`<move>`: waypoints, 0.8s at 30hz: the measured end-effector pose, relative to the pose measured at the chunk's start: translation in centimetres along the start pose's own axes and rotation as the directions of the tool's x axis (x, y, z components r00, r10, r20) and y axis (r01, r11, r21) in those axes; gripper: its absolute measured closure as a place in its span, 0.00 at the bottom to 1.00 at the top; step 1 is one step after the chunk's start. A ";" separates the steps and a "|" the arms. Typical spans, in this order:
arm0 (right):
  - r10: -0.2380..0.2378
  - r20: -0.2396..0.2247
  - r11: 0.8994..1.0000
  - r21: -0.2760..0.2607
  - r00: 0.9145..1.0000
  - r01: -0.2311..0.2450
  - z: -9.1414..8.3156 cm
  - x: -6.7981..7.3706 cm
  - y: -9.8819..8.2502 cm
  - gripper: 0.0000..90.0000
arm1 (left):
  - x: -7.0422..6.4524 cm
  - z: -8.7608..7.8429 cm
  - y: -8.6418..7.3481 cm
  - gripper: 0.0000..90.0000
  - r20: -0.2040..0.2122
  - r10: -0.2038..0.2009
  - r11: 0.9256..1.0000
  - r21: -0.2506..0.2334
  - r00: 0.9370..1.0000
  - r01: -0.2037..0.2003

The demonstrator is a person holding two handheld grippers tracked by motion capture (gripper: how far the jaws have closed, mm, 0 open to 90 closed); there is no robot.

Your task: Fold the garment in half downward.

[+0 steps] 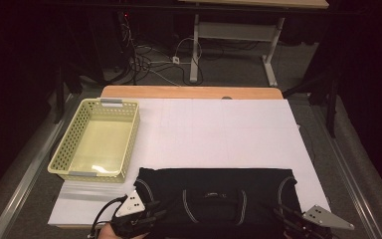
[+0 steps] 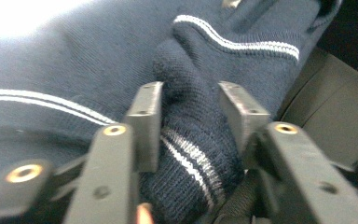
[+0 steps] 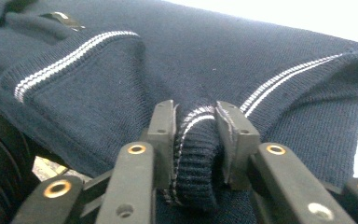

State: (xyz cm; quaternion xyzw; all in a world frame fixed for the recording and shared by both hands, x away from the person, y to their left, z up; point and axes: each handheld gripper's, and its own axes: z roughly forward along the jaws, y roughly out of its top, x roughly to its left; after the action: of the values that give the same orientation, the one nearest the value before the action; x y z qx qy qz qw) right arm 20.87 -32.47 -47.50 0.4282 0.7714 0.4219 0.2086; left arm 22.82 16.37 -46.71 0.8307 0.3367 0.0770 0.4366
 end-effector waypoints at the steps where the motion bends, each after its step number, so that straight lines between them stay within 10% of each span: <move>1: 0.001 0.000 1.000 -0.005 1.000 -0.001 -0.1 0.0 0.1 0.72 | 0.1 -0.4 0.2 0.58 -0.017 0.000 1.000 -0.012 1.000 0.000; 7: 0.006 0.005 0.998 -0.059 1.000 -0.005 -1.1 -0.2 1.2 0.63 | 1.9 -1.9 1.7 0.46 -0.066 -0.045 0.997 -0.065 0.997 0.040; 14: 0.026 0.032 0.994 -0.103 0.999 -0.023 -1.4 -1.7 3.7 0.62 | 4.6 -0.4 3.1 0.40 -0.148 -0.072 0.997 -0.008 0.986 0.072; 24: 0.122 0.134 0.991 0.033 0.983 -0.128 3.1 -7.6 4.6 0.40 | 6.0 2.2 2.9 0.37 -0.200 -0.095 0.992 0.061 0.975 0.109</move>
State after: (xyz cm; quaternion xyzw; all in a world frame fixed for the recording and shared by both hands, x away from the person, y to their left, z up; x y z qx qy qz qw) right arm 29.34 -36.08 -45.71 0.5070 0.7361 0.3889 0.2234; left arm 29.71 17.50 -46.77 0.8158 0.4229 0.1242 0.3745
